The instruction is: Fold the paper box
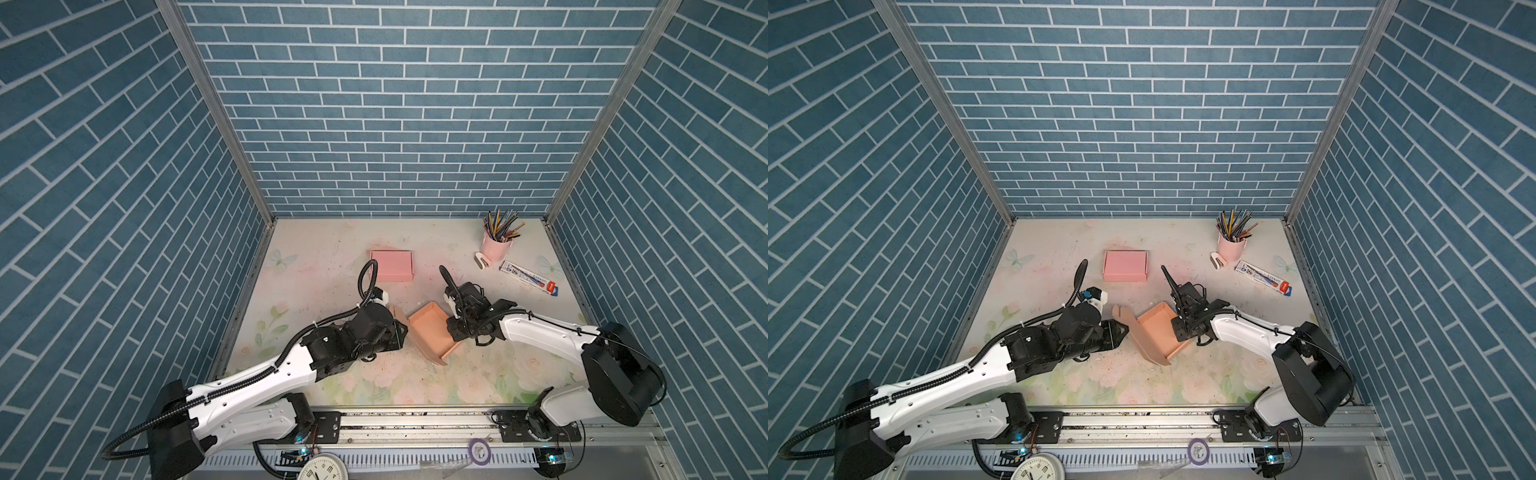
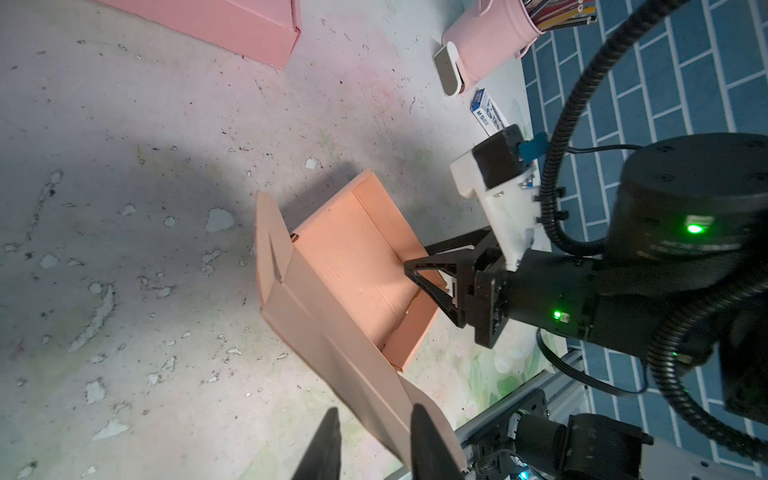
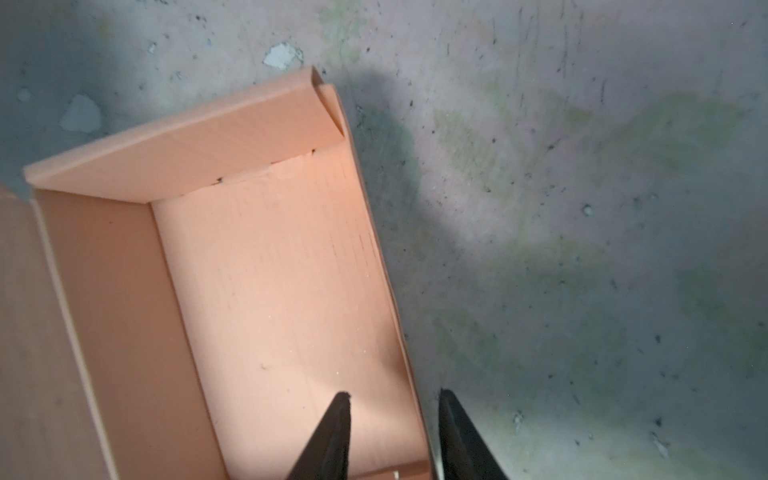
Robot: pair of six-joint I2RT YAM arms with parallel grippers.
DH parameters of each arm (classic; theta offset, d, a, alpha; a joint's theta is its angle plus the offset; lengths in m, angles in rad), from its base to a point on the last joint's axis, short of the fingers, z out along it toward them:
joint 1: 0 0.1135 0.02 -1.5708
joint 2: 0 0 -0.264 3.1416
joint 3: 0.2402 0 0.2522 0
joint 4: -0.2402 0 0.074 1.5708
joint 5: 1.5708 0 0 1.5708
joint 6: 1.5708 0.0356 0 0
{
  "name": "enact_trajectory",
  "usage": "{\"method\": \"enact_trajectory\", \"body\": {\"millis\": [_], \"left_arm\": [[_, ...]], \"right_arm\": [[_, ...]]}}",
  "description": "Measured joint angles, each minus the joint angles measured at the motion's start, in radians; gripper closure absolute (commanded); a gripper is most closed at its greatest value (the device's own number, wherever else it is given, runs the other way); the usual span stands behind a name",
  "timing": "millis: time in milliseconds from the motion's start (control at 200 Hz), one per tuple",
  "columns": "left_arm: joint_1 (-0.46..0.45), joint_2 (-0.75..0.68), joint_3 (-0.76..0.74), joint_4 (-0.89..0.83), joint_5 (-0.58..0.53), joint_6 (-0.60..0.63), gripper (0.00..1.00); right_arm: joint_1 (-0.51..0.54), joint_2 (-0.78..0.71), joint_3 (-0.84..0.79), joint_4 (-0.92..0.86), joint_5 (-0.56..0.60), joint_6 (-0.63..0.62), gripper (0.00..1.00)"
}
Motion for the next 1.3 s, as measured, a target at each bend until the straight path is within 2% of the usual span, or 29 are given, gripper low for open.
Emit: {"method": "enact_trajectory", "body": {"millis": [265,420,575,975,1300], "left_arm": [[0.005,-0.004,-0.022,0.009,-0.021,-0.036,0.83],[0.008,-0.004,-0.022,0.007,-0.029,-0.039,0.89],[0.016,-0.003,-0.021,0.006,-0.035,-0.032,0.92],[0.053,0.034,0.038,-0.026,-0.012,0.053,1.0],[0.065,0.089,0.177,-0.098,0.019,0.235,1.0]], "right_arm": [[0.062,-0.117,-0.006,-0.022,0.085,0.008,0.58],[0.117,-0.261,-0.024,-0.011,0.161,0.007,0.57],[0.12,-0.414,-0.078,0.025,0.193,0.004,0.56],[0.12,-0.663,-0.181,0.167,0.163,-0.047,0.54],[0.12,-0.708,-0.183,0.239,0.101,-0.117,0.53]]}}
